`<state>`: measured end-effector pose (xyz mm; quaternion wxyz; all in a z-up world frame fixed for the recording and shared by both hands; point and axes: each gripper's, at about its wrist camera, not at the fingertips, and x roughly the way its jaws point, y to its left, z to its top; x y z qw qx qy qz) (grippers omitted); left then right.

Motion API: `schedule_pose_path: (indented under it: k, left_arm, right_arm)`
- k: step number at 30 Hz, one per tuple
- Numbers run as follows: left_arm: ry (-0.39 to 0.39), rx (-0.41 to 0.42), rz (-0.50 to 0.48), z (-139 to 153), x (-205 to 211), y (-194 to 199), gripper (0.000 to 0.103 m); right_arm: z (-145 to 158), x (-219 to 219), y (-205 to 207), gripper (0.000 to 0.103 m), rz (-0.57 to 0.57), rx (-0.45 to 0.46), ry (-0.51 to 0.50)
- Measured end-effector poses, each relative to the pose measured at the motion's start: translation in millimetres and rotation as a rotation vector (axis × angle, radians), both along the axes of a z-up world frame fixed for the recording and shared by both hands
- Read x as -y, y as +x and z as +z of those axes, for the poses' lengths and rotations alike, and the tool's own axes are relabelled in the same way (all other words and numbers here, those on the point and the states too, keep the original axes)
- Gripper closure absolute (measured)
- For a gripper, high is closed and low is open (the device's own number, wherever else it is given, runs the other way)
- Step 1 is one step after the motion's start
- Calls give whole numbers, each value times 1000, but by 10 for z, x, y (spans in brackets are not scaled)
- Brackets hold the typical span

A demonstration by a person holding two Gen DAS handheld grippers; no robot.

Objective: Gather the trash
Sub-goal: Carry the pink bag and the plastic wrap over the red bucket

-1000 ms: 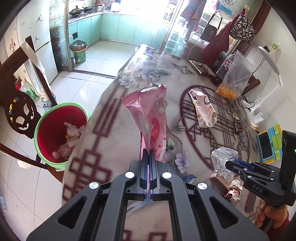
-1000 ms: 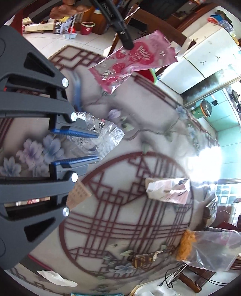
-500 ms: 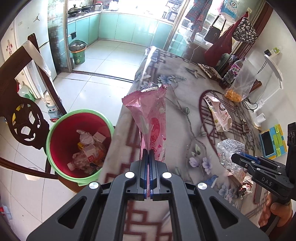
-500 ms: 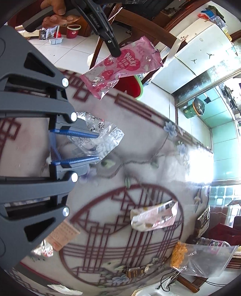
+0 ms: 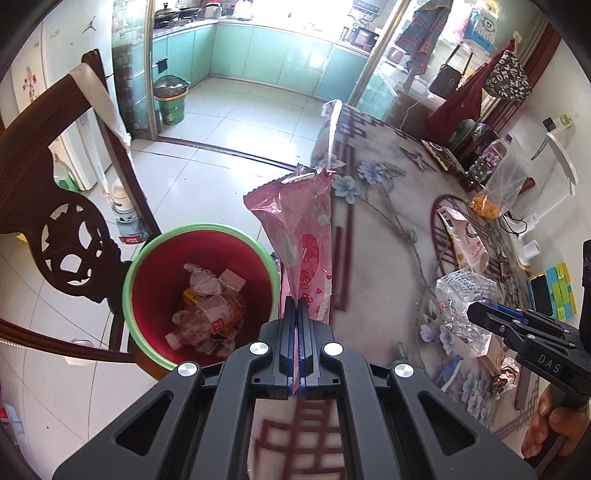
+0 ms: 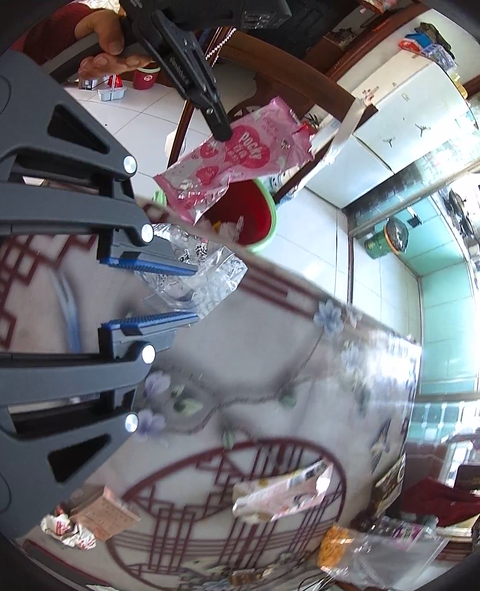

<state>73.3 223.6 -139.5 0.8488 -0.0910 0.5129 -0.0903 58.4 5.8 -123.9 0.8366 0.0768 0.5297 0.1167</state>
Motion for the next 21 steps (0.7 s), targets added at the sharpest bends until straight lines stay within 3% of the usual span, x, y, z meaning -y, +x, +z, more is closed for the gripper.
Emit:
schedule_pose_path:
  k: [21]
  left_arm:
    - [98,-49,118,-330,-921,408,103]
  right_arm:
    - [-325,-1227,586,83,185,-66,62]
